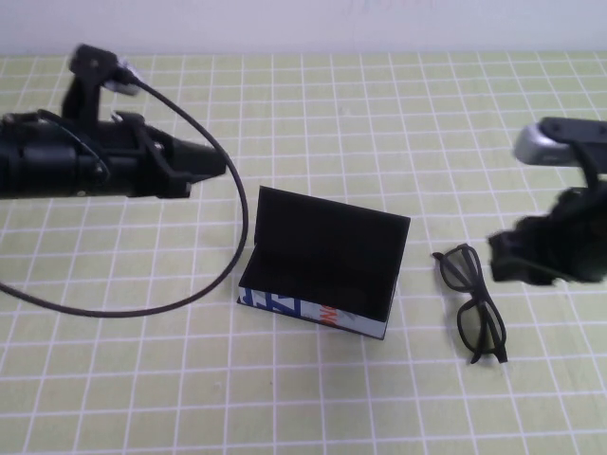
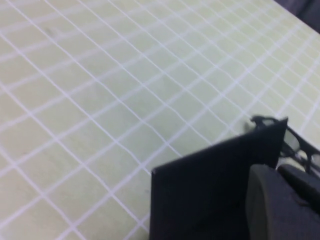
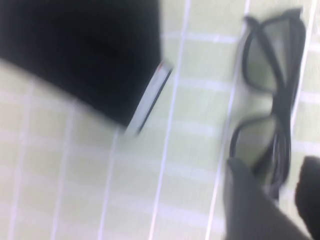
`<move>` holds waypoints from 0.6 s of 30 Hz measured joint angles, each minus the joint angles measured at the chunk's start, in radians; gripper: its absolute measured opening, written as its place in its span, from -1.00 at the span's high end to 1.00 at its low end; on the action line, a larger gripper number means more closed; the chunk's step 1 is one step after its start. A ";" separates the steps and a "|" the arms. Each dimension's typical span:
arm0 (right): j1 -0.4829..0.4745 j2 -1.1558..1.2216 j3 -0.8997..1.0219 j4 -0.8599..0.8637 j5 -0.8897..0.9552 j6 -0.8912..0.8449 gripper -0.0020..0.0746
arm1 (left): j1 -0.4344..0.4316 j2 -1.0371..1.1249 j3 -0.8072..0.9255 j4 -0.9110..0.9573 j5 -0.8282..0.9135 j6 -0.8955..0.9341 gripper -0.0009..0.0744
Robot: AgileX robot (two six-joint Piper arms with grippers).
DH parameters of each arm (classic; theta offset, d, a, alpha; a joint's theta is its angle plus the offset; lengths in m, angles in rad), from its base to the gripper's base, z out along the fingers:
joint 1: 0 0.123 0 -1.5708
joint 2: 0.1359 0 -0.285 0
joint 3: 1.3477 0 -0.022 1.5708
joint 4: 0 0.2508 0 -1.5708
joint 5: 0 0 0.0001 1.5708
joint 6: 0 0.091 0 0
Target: Take glasses out of glasses case
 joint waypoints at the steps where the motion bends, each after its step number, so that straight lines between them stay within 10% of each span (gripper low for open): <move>1: 0.000 -0.058 0.019 -0.002 0.029 0.000 0.42 | 0.000 -0.031 0.011 0.000 -0.024 -0.020 0.99; 9: -0.002 -0.606 0.252 -0.022 0.168 -0.014 0.90 | 0.000 -0.426 0.273 -0.104 -0.290 -0.036 0.99; 18: -0.004 -1.163 0.413 -0.022 0.244 -0.007 0.98 | 0.000 -0.911 0.631 -0.262 -0.509 0.037 0.99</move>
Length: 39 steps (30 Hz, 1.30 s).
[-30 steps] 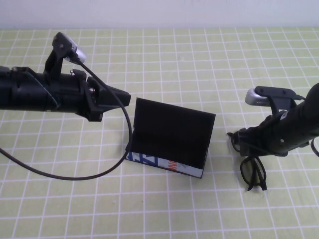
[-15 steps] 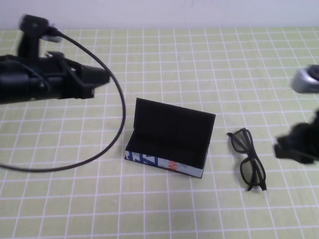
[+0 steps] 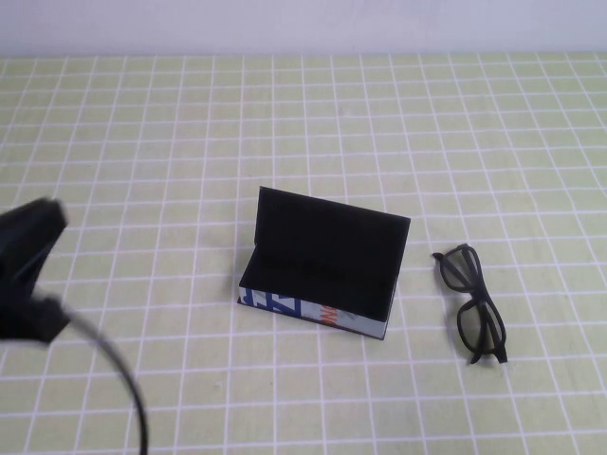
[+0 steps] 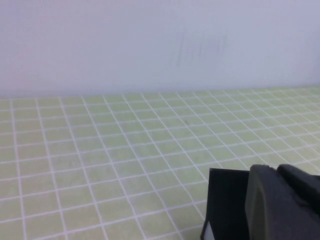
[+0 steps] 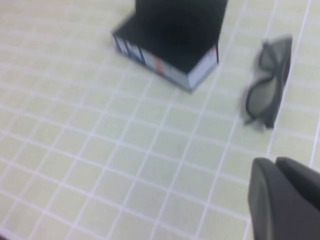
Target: Take glasses out of glasses case
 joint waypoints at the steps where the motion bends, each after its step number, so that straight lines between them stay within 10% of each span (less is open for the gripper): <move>1: 0.000 -0.052 0.011 0.000 -0.005 0.003 0.98 | 0.000 -0.055 0.032 -0.007 -0.024 0.005 0.99; 21: -0.002 -0.201 0.521 0.040 -1.027 0.007 0.99 | 0.000 -0.455 0.488 -0.044 -0.338 0.034 0.99; 39: -0.002 -0.200 0.565 0.031 -0.914 0.003 0.99 | 0.000 -0.455 0.488 -0.079 -0.361 0.022 0.99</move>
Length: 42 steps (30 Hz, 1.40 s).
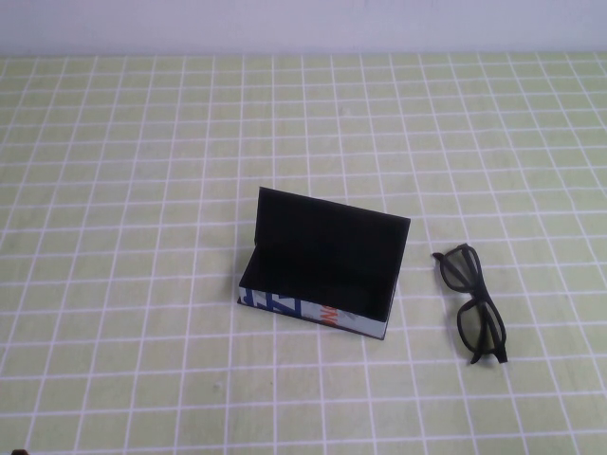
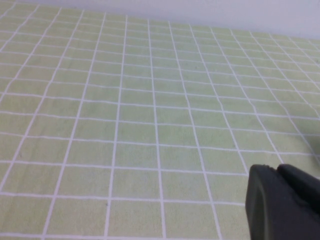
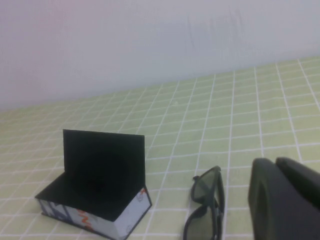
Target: Take glasses out of glasses case
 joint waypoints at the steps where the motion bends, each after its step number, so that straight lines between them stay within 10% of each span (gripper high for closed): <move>1: -0.002 0.000 0.000 -0.022 -0.005 -0.007 0.99 | 0.000 0.000 0.000 0.000 0.000 0.000 0.99; 11: -0.192 -0.050 0.051 -0.126 0.122 -0.022 0.99 | 0.000 0.000 0.000 -0.002 0.004 0.000 0.99; 42: -0.198 -0.052 0.055 -0.126 0.241 -0.022 0.99 | 0.000 0.000 0.000 -0.002 0.007 0.002 0.99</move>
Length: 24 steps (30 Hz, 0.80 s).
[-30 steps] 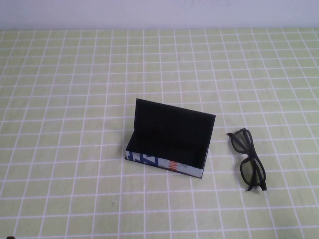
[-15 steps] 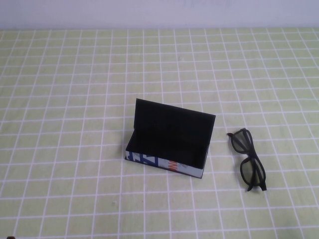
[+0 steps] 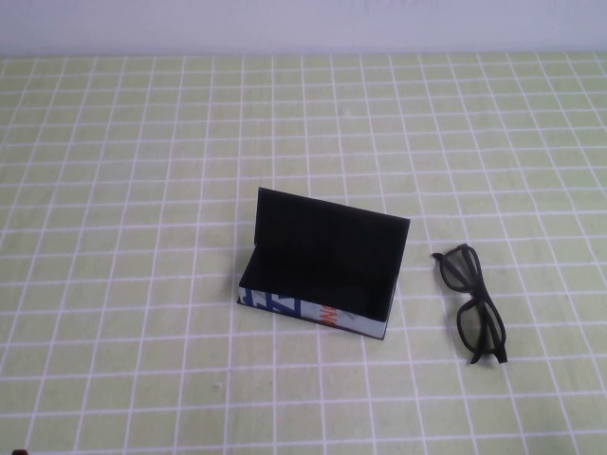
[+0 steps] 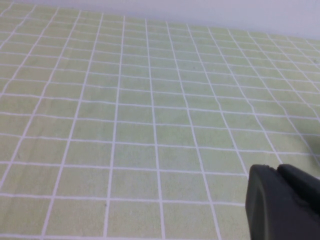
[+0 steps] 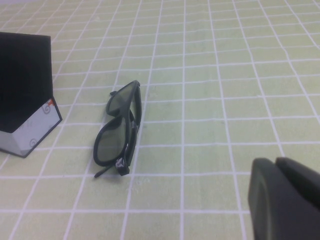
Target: Take glasses out of glasses case
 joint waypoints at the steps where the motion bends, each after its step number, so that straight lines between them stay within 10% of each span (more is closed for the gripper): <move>1: 0.000 0.000 0.000 0.000 0.000 0.000 0.99 | 0.000 0.000 0.000 0.000 -0.002 0.000 0.99; 6: 0.000 0.000 0.000 0.000 0.000 0.000 0.99 | 0.000 0.000 -0.028 0.291 -0.027 -0.208 0.99; 15: 0.000 0.000 0.000 0.000 0.000 0.000 0.99 | 0.080 -0.083 -0.041 1.568 0.005 -1.430 0.99; 24: 0.000 0.000 0.000 0.000 0.002 0.000 0.99 | 0.083 -0.275 -0.001 1.706 0.284 -1.576 0.99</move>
